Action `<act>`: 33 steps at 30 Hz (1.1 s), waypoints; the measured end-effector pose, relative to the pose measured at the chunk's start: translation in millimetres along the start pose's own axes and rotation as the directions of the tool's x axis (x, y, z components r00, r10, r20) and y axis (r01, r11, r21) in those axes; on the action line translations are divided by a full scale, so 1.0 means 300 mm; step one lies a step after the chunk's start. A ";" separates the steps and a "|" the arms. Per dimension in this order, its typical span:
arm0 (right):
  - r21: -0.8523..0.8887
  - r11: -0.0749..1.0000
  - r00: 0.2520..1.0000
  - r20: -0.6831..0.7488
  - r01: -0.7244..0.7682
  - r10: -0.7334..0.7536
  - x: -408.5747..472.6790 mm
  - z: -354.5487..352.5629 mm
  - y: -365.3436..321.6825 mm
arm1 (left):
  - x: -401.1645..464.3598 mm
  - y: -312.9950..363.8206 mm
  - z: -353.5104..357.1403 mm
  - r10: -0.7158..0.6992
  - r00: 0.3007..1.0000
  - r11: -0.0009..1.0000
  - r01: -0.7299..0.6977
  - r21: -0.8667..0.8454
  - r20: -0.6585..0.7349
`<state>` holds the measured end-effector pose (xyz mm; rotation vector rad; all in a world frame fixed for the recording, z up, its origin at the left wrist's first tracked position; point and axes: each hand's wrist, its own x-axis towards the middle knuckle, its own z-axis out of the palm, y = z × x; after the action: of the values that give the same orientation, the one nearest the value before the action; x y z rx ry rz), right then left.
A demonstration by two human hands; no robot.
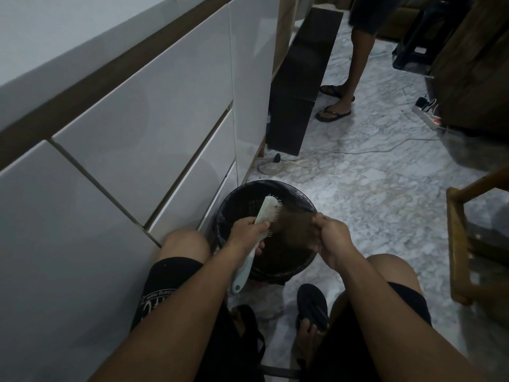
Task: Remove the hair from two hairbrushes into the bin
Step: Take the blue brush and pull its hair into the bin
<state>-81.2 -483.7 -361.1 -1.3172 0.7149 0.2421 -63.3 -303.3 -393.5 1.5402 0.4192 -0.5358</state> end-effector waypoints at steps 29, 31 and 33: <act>-0.690 0.563 0.836 0.112 0.455 -0.538 0.010 0.015 0.066 | -0.035 -0.025 -0.006 -0.024 0.991 0.987 0.001 0.163 0.135; -0.673 0.636 0.840 -0.040 0.378 -0.542 0.027 0.000 0.054 | -0.033 -0.020 -0.007 -0.024 0.992 0.986 0.003 0.165 0.121; -0.640 0.693 0.850 -0.116 0.331 -0.514 0.037 -0.012 0.049 | -0.035 -0.010 -0.003 -0.043 0.993 0.990 0.027 0.141 0.114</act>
<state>-81.9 -485.7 -379.5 -2.1331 0.5589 -0.1313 -73.4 -301.5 -390.0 1.6283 0.3249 -0.6916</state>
